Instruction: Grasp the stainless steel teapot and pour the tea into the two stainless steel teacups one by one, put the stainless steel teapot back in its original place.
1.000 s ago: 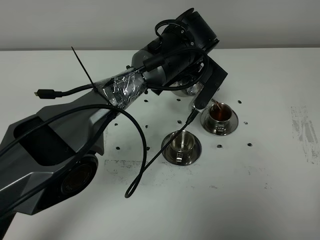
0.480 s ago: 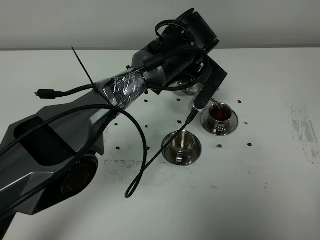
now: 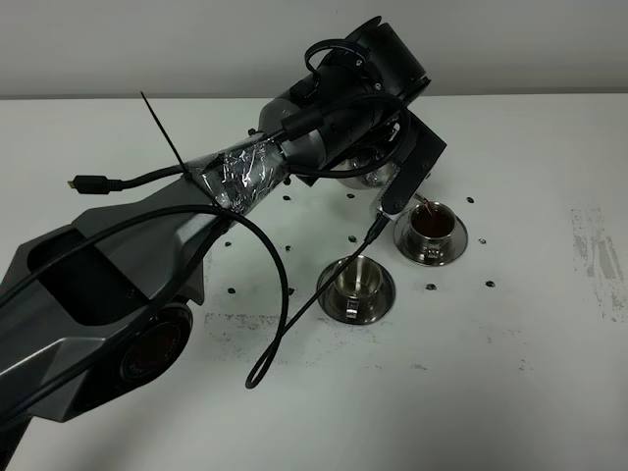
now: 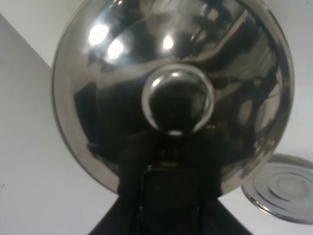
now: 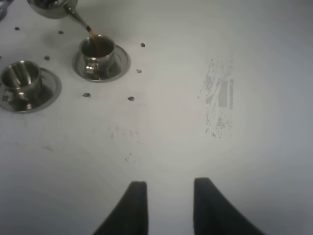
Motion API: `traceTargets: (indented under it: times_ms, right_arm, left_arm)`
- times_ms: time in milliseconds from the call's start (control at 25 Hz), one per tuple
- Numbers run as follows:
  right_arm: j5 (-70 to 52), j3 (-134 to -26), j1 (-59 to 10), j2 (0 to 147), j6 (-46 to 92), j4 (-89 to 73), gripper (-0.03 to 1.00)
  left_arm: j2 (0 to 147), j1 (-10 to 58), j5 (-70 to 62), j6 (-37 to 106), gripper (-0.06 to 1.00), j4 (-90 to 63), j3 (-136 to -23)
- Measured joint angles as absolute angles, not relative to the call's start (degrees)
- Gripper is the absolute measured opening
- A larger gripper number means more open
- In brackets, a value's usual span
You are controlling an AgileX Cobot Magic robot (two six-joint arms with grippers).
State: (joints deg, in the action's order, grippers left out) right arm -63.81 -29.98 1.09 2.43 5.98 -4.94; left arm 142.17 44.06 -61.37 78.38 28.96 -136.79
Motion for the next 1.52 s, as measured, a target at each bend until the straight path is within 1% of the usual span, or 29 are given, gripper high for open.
traceTargets:
  times_ms: [320,560,1120,1320,1440,1520]
  right_arm:
    - [-63.8,-30.0,1.1,2.4,6.0,-4.9,0.23]
    - [-63.8,-30.0,1.1,2.4,6.0,-4.9,0.23]
    - [-63.8,-30.0,1.1,2.4,6.0,-4.9,0.23]
    - [-63.8,-30.0,1.1,2.4,6.0,-4.9,0.23]
    - [-63.8,-30.0,1.1,2.4,6.0,-4.9,0.23]
    - [-63.8,-30.0,1.1,2.4,6.0,-4.9,0.23]
  left_arm:
    - [142.2,43.7,-61.4,78.2,0.2,25.2,-136.8]
    - [142.2,41.9,-62.0,78.1,0.2,23.0,-136.8]
    - [139.0,36.7,-64.9,76.6,0.2,7.0,-136.8]
    - [137.7,34.4,-65.5,73.2,0.2,0.0,-136.7]
    - [136.1,32.9,-64.4,72.8,0.2,-3.0,-133.2]
    - [134.3,31.9,-62.7,73.0,0.2,-4.4,-128.6]
